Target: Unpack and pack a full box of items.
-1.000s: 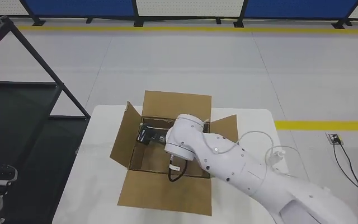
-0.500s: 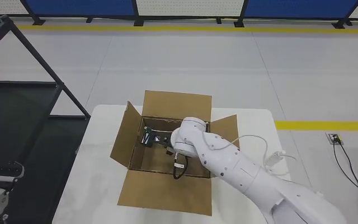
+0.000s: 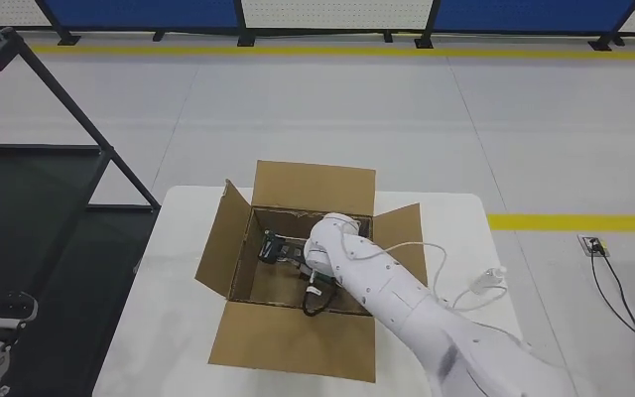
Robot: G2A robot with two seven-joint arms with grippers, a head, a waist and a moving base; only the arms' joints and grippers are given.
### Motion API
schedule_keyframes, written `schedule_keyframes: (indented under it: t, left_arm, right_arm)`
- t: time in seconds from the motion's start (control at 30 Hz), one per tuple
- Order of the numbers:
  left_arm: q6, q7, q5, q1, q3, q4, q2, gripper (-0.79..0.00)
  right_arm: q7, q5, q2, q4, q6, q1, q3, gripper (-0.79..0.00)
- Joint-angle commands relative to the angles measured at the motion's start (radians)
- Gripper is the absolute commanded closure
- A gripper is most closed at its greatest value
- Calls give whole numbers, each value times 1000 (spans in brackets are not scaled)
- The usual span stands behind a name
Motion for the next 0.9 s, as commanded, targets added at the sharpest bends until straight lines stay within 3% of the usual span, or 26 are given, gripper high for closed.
schedule_keyframes:
  t: [0.0, 0.1, 0.13, 0.17, 0.43, 0.67, 0.87]
  left_arm:
    - [-1, -1, 1, 2, 0, -3, -1, -785]
    - [-2, -3, 1, 3, -1, -7, -1, -785]
    - [-3, -3, 0, 3, -1, -7, -2, -785]
    - [-3, -4, 1, 4, -1, -8, -2, -785]
    - [0, -8, -1, 1, -2, -10, -3, -785]
    - [6, -17, 7, -9, 13, -20, -3, -785]
    - [8, -23, 20, -14, 28, -31, -4, -785]
  right_arm:
    - [-8, 3, -17, 38, -10, 4, 0, -422]
    - [-22, -1, -39, 82, -19, 9, -1, -493]
    - [-27, -1, -46, 94, -22, 11, 0, -576]
    - [-34, -2, -51, 103, -25, 13, 1, -594]
    - [-100, -36, -67, 128, -17, 40, 10, -622]
    - [-170, -78, -33, 75, 31, 38, 33, -690]
    - [-164, -118, 36, -94, 104, 13, 80, -730]
